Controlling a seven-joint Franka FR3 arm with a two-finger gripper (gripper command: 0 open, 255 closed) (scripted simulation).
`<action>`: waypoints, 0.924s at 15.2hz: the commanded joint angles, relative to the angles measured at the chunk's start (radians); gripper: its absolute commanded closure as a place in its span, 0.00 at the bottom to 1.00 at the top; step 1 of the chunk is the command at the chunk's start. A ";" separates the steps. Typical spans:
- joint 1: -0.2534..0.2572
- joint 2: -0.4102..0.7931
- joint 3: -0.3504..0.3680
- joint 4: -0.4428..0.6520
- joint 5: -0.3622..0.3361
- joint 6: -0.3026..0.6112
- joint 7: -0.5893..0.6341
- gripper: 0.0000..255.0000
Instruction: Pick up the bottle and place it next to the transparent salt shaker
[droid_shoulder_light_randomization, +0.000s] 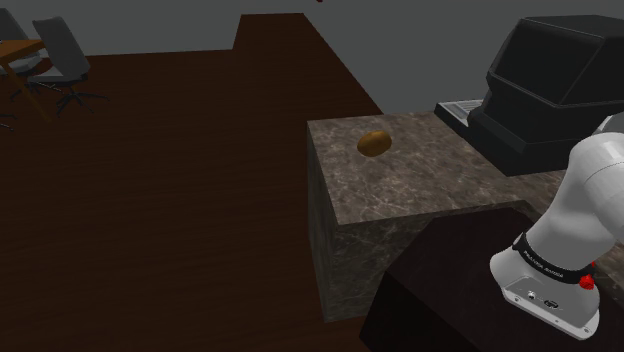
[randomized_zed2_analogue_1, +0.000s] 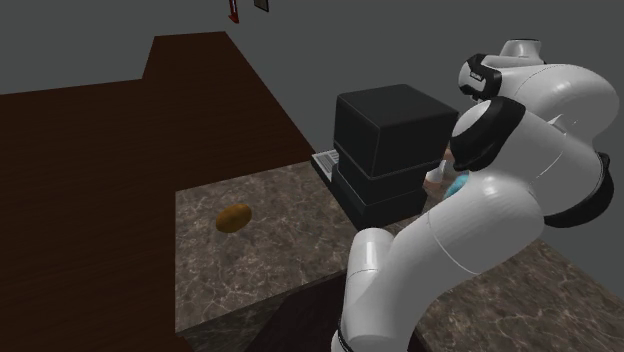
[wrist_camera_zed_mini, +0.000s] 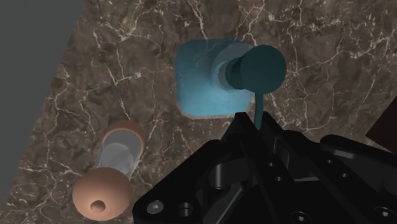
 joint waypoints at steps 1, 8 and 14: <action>-0.007 -0.003 -0.002 -0.024 -0.005 0.023 0.004 1.00; -0.011 -0.027 -0.023 -0.096 -0.033 0.101 0.027 1.00; -0.007 -0.041 -0.036 -0.127 -0.050 0.137 0.040 1.00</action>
